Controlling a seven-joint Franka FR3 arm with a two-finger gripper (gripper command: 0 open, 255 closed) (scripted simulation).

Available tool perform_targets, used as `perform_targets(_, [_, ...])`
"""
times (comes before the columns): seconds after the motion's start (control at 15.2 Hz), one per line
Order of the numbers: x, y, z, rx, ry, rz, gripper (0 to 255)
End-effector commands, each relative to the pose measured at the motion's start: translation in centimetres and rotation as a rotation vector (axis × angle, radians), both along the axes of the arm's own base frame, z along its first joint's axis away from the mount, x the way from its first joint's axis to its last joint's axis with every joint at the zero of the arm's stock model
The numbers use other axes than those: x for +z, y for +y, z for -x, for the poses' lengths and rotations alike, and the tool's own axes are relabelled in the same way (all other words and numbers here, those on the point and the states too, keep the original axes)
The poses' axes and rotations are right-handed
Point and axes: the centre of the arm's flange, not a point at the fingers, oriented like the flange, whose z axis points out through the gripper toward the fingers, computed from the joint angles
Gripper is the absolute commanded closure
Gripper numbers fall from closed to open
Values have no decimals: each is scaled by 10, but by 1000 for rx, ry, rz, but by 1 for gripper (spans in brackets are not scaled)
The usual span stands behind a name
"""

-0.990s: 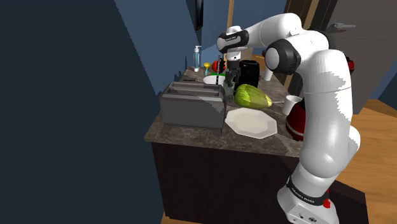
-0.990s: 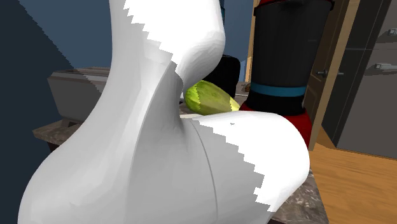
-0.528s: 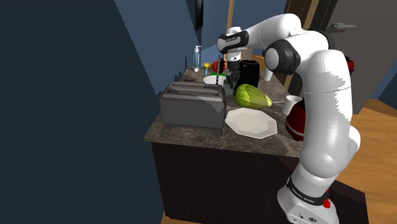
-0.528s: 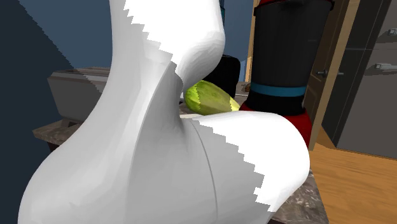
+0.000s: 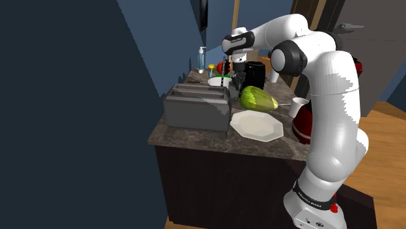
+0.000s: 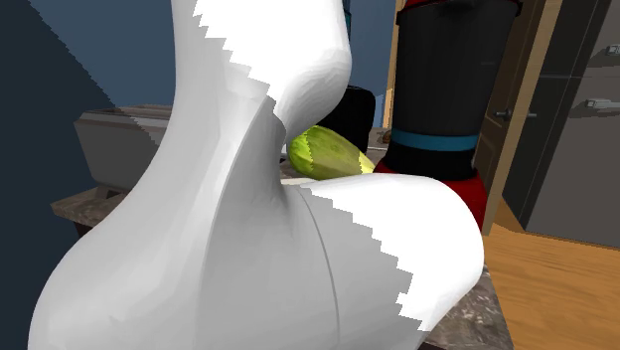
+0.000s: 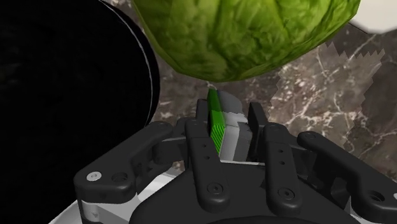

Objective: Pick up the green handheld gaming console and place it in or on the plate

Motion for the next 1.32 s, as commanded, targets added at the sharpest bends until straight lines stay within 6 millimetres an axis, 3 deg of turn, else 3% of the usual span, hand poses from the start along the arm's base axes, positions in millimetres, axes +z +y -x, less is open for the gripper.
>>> perform_targets(0.0, [5,-1,1,-1,1,0,255])
perform_targets(1.06, [85,-1,1,-1,1,0,255])
perform_targets(1.25, [91,22,33,-1,1,0,255])
